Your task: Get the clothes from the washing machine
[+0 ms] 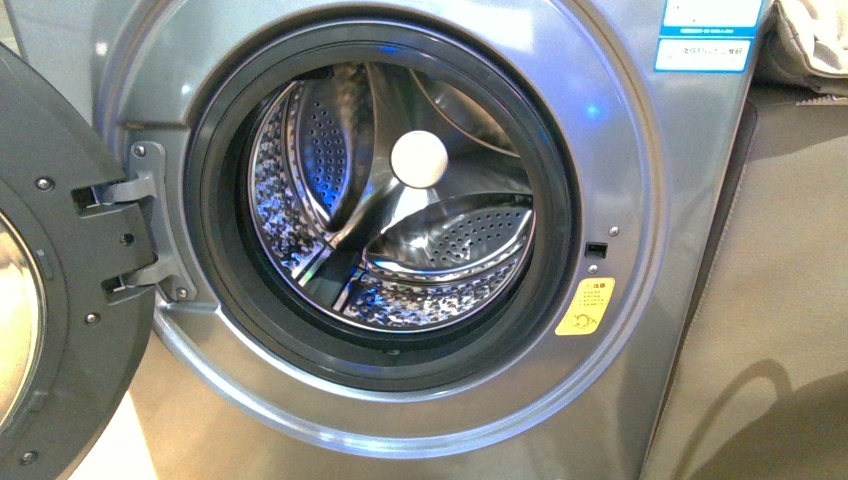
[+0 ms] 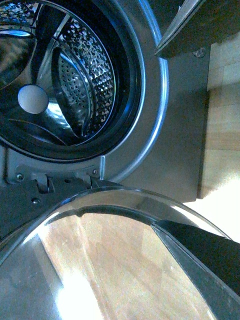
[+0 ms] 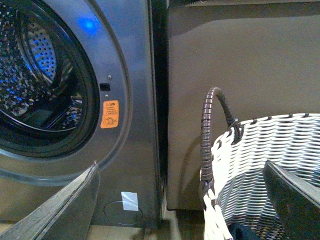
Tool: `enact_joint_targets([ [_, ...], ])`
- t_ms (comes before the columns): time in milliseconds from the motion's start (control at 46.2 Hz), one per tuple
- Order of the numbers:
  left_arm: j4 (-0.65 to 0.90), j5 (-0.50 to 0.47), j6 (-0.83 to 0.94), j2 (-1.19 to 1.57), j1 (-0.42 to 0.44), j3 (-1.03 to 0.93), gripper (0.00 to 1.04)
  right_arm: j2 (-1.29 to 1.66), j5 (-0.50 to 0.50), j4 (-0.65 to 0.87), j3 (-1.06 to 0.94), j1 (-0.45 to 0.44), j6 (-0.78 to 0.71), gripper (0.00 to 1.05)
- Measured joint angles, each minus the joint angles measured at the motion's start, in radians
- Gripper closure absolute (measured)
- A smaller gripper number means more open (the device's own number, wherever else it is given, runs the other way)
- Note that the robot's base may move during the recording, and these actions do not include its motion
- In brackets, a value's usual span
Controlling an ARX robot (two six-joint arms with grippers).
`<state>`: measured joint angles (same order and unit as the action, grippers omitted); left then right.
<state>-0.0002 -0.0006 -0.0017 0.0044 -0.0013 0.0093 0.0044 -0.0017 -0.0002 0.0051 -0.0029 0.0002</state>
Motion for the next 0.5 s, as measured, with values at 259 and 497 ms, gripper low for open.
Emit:
enact_joint_targets([
  [259,0.0,0.0,0.0,0.0,0.0,0.0,0.06,0.0,0.0,0.0,0.0,0.0,0.0,0.07],
  [497,0.0,0.0,0.0,0.0,0.0,0.0,0.06,0.0,0.0,0.0,0.0,0.0,0.0,0.07],
])
